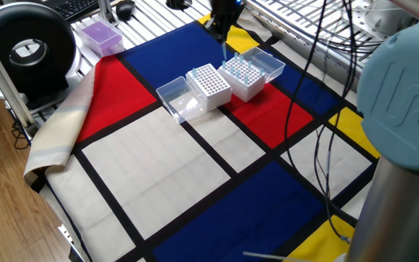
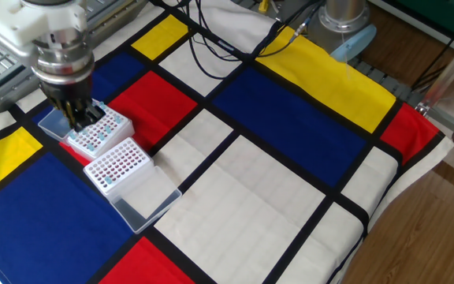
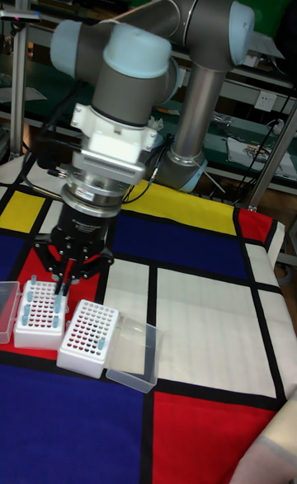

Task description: Transfer all medium pipette tips from one holder to another

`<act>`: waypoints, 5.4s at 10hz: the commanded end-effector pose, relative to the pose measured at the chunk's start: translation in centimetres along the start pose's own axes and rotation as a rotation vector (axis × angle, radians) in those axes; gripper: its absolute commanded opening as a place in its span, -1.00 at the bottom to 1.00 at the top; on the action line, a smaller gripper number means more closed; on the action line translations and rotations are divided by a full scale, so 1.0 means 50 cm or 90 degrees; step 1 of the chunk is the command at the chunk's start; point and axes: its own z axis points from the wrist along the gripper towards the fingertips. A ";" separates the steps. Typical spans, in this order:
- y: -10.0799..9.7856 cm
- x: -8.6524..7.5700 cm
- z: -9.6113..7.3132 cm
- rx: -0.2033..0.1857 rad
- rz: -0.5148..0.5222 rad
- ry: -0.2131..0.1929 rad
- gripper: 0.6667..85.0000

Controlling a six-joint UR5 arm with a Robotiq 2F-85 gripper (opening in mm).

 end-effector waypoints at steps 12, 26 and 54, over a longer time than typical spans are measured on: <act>-0.021 0.053 0.029 -0.054 0.019 -0.020 -0.79; -0.010 0.054 0.042 -0.071 0.024 -0.023 -0.79; 0.177 -0.081 0.083 -0.075 0.020 -0.019 -0.29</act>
